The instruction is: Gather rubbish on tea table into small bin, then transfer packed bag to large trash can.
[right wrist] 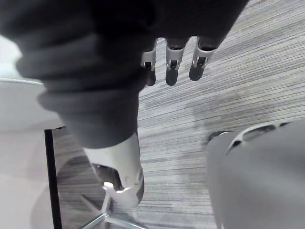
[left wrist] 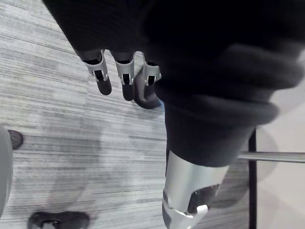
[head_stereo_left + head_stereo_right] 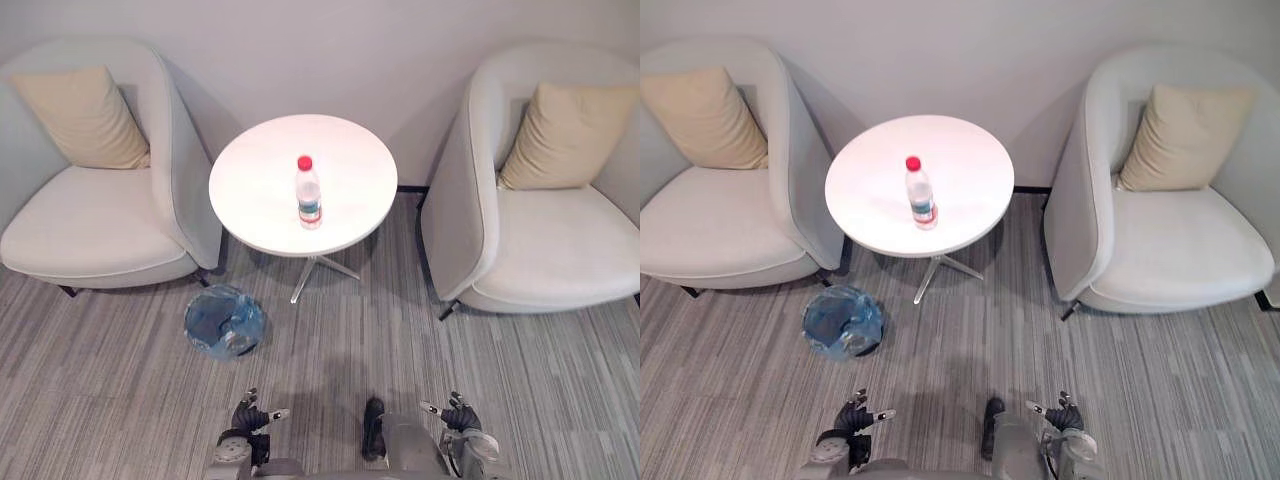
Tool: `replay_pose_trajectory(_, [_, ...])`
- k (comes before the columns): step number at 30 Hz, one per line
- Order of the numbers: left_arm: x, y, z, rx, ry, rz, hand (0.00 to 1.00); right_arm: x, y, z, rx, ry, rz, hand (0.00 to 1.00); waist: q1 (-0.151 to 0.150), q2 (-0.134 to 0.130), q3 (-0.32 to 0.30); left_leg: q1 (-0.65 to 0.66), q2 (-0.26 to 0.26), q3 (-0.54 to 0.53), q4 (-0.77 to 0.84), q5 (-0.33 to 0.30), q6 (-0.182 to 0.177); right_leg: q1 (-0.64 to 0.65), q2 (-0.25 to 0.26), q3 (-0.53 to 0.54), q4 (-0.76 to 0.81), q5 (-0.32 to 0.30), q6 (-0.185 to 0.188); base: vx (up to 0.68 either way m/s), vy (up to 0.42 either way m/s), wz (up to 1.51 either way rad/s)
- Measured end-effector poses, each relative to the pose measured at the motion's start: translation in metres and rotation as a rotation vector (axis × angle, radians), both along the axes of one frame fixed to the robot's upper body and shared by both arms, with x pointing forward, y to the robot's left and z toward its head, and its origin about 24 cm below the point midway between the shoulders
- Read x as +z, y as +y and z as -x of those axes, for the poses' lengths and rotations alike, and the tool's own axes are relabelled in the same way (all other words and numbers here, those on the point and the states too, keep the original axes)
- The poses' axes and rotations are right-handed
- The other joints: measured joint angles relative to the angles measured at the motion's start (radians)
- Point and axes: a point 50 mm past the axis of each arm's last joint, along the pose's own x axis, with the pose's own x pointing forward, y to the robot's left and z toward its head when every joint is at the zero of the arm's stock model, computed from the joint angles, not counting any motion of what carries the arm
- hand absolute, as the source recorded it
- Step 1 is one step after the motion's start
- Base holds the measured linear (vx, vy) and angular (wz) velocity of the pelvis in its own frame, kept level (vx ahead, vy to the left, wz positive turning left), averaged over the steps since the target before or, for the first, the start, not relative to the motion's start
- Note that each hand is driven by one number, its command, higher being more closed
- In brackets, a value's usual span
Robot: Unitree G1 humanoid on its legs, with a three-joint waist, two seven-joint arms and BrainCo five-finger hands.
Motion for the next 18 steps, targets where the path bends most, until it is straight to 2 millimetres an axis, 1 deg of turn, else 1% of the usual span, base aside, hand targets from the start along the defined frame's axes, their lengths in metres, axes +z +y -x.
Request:
replay_pose_trajectory(1, [0.002,-0.005,-0.004,0.018,-0.021,0.019,0.0,0.0,0.007,0.0,0.009,-0.013,-0.015,0.0,0.008,0.012,0.002,-0.116,0.049,0.001,0.253,0.029,-0.055,0.068,0.029,-0.029,-0.051,-0.009,-0.011,0.36,-0.228,0.57])
replay_pose_trajectory(2, [0.003,-0.006,-0.004,0.021,-0.029,0.025,0.0,0.001,0.008,0.0,0.008,-0.018,-0.017,0.0,0.009,0.019,0.004,-0.163,0.077,0.013,0.36,0.027,-0.057,0.101,0.046,-0.034,-0.073,-0.013,-0.017,0.35,-0.171,0.35])
replay_pose_trajectory(3, [0.004,-0.006,-0.006,0.028,-0.043,0.025,0.0,0.002,0.007,-0.001,0.001,-0.028,-0.016,0.0,0.012,0.023,0.003,-0.237,0.122,0.045,0.487,0.025,-0.053,0.16,0.071,-0.043,-0.113,-0.02,-0.029,0.32,-0.126,0.06])
replay_pose_trajectory(4, [0.005,-0.003,-0.007,0.029,-0.047,0.018,0.0,0.002,0.011,-0.004,-0.01,-0.039,-0.031,0.0,0.017,0.019,0.005,-0.282,0.142,0.084,0.508,0.02,-0.046,0.21,0.079,-0.043,-0.144,-0.021,-0.031,0.31,-0.103,0.02])
replay_pose_trajectory(5, [0.005,-0.003,-0.007,0.032,-0.047,0.017,0.0,0.003,0.011,-0.005,-0.017,-0.048,-0.033,0.0,0.02,0.017,0.006,-0.295,0.142,0.101,0.49,0.013,-0.036,0.226,0.077,-0.041,-0.156,-0.021,-0.031,0.26,-0.057,-0.14])
replay_pose_trajectory(6, [0.006,-0.003,-0.008,0.032,-0.051,0.018,0.0,0.004,0.01,-0.007,-0.026,-0.059,-0.032,0.0,0.03,0.008,0.011,-0.31,0.135,0.139,0.406,0.009,-0.028,0.253,0.069,-0.031,-0.177,-0.02,-0.029,0.31,0.037,-0.3])
replay_pose_trajectory(7, [0.006,-0.005,-0.01,0.03,-0.054,0.022,0.0,0.004,0.009,-0.007,-0.03,-0.062,-0.029,0.0,0.035,0.013,0.009,-0.318,0.12,0.168,0.212,0.015,-0.027,0.285,0.058,-0.022,-0.195,-0.018,-0.02,0.32,0.076,-0.28])
replay_pose_trajectory(8, [0.006,-0.005,-0.009,0.029,-0.052,0.022,0.0,0.004,0.008,-0.007,-0.032,-0.063,-0.029,0.0,0.033,0.018,0.007,-0.319,0.115,0.179,0.13,0.025,-0.028,0.29,0.054,-0.021,-0.199,-0.019,-0.009,0.29,0.114,-0.16])
replay_pose_trajectory(9, [0.005,-0.006,-0.008,0.024,-0.047,0.023,0.0,0.005,0.007,-0.007,-0.034,-0.064,-0.025,0.0,0.032,0.028,0.003,-0.322,0.107,0.183,0.038,0.07,-0.022,0.292,0.053,-0.022,-0.198,-0.024,0.001,0.28,0.159,0.12])
replay_pose_trajectory(10, [0.005,-0.01,-0.01,0.009,-0.047,0.028,0.0,0.003,0.0,0.001,-0.056,-0.042,-0.017,0.0,0.034,0.053,0.007,-0.315,0.101,0.197,-0.081,0.18,0.012,0.308,0.055,-0.019,-0.195,-0.049,0.04,0.26,0.144,0.23])
replay_pose_trajectory(11, [0.005,-0.011,-0.011,0.006,-0.046,0.029,0.0,0.001,0.004,0.002,-0.057,-0.034,-0.027,0.0,0.034,0.037,0.011,-0.308,0.084,0.203,-0.089,0.191,0.019,0.313,0.038,-0.021,-0.197,-0.05,0.045,0.25,0.146,0.3])
replay_pose_trajectory(12, [0.005,-0.006,-0.011,0.0,-0.047,0.013,0.0,-0.001,0.007,0.01,-0.06,-0.017,-0.037,0.0,0.037,0.015,0.006,-0.296,0.055,0.214,-0.127,0.193,0.022,0.314,0.013,-0.021,-0.214,-0.052,0.055,0.14,0.082,0.25])
replay_pose_trajectory(13, [0.006,-0.004,-0.011,-0.002,-0.048,0.005,0.0,-0.002,0.009,0.011,-0.062,-0.014,-0.042,0.0,0.041,0.006,0.006,-0.292,0.042,0.219,-0.144,0.193,0.023,0.318,0.002,-0.021,-0.227,-0.056,0.065,0.19,0.123,0.15])
replay_pose_trajectory(14, [0.004,-0.001,-0.007,-0.006,-0.03,-0.001,0.0,-0.001,0.01,0.007,-0.058,-0.02,-0.042,0.0,0.043,-0.001,0.007,-0.284,0.018,0.225,-0.163,0.196,0.027,0.321,-0.015,-0.019,-0.241,-0.055,0.076,0.18,0.092,0.06])
replay_pose_trajectory(15, [0.003,0.0,-0.004,-0.005,-0.02,-0.004,0.0,-0.001,0.009,0.005,-0.055,-0.024,-0.04,0.0,0.041,-0.001,0.007,-0.28,0.011,0.226,-0.166,0.195,0.027,0.326,-0.017,-0.019,-0.243,-0.054,0.079,0.18,0.058,0.03])
replay_pose_trajectory(17, [0.001,0.007,0.0,-0.004,-0.002,-0.022,0.0,-0.001,0.01,0.005,-0.043,-0.022,-0.037,0.0,0.038,-0.003,0.007,-0.235,-0.011,0.227,-0.2,0.195,0.028,0.354,-0.039,-0.018,-0.248,-0.053,0.082,0.11,0.003,0.01])
replay_pose_trajectory(18, [0.0,0.009,0.003,-0.003,0.009,-0.028,0.0,-0.001,0.011,0.005,-0.034,-0.018,-0.037,0.0,0.039,-0.01,0.004,-0.213,-0.024,0.23,-0.222,0.194,0.029,0.359,-0.049,-0.015,-0.246,-0.059,0.092,0.07,-0.01,-0.05])
